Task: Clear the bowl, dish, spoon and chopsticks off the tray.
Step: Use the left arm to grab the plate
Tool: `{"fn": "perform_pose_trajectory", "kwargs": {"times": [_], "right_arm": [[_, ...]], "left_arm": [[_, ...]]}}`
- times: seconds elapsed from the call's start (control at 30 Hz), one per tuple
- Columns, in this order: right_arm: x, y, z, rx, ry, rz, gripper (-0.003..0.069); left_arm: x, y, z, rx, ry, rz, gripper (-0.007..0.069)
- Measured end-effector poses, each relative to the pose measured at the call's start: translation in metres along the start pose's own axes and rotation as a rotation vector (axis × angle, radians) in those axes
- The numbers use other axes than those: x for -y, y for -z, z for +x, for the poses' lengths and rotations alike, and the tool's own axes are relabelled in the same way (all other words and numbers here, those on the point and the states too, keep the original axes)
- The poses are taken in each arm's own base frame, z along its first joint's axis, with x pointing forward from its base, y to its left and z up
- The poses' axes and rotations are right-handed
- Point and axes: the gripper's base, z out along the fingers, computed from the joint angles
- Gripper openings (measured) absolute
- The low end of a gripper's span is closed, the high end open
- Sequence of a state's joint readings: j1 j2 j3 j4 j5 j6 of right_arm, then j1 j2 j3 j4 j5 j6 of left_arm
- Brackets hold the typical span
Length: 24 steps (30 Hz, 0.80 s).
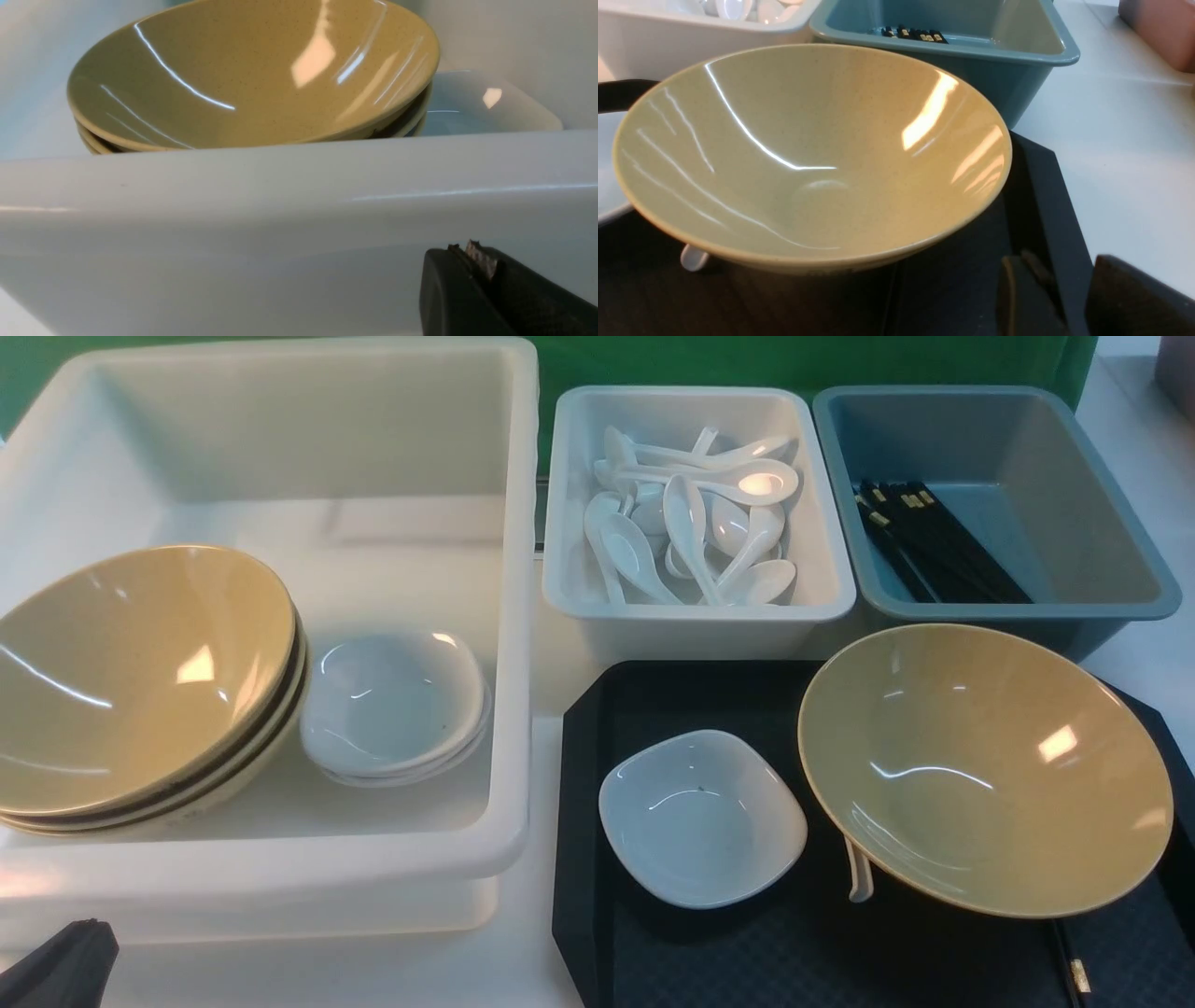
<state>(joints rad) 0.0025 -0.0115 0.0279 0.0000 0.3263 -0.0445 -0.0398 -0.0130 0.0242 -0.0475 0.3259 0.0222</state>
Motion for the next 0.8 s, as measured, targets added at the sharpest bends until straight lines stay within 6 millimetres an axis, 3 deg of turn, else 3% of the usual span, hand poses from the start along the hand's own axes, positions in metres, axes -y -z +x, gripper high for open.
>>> {"fn": "perform_pose_trajectory", "kwargs": {"times": [0.8], "right_arm": [[0.0,0.0,0.0,0.0,0.0,0.0,0.0239]], "left_arm": [[0.0,0.0,-0.0007,0.008,0.0,0.0,-0.0014]]}}
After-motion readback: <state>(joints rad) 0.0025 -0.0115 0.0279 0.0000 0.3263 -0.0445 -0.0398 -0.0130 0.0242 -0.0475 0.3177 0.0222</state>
